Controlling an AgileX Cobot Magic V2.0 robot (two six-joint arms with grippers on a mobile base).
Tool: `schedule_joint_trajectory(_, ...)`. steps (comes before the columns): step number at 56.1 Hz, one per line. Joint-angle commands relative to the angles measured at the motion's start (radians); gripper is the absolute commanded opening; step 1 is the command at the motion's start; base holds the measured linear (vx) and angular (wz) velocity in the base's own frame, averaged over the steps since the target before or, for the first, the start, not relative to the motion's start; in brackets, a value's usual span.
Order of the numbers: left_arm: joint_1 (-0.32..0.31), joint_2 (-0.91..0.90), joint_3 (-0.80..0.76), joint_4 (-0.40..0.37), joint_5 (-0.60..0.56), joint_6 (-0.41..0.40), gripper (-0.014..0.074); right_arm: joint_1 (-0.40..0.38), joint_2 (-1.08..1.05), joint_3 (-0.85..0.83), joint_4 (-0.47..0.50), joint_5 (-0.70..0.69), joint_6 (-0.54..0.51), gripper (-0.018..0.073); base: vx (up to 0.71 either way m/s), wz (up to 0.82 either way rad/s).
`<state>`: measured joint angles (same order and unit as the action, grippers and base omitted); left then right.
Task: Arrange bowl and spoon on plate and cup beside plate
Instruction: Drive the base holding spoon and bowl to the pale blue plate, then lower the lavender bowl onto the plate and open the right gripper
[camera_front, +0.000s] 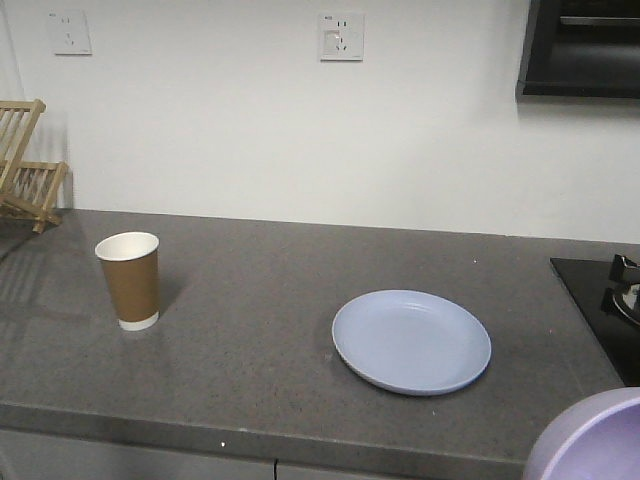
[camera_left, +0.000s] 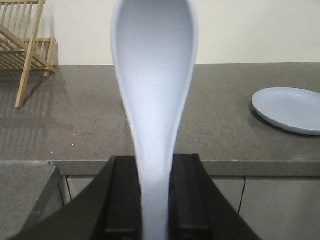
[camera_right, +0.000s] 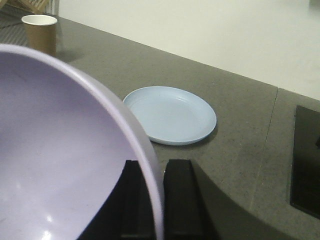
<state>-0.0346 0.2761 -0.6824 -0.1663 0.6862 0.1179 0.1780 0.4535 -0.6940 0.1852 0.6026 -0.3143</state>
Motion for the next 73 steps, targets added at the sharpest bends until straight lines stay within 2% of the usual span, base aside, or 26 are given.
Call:
schedule_joint_trajectory(1, -0.005, 0.012, -0.022, -0.016, -0.085, -0.006, 0.0000, 0.002, 0.006, -0.027, 0.004, -0.093, 0.000, -0.0009, 0.37, 0.00)
schedule_joint_trajectory(43, -0.005, 0.012, -0.022, -0.016, -0.085, -0.006, 0.0000, 0.002, 0.007, -0.027, 0.004, -0.093, 0.000, -0.0009, 0.33, -0.18)
schedule_joint_trajectory(73, -0.005, 0.012, -0.022, -0.016, -0.085, -0.006, 0.0000, 0.002, 0.007, -0.027, 0.004, -0.093, 0.000, -0.0009, 0.13, -0.07)
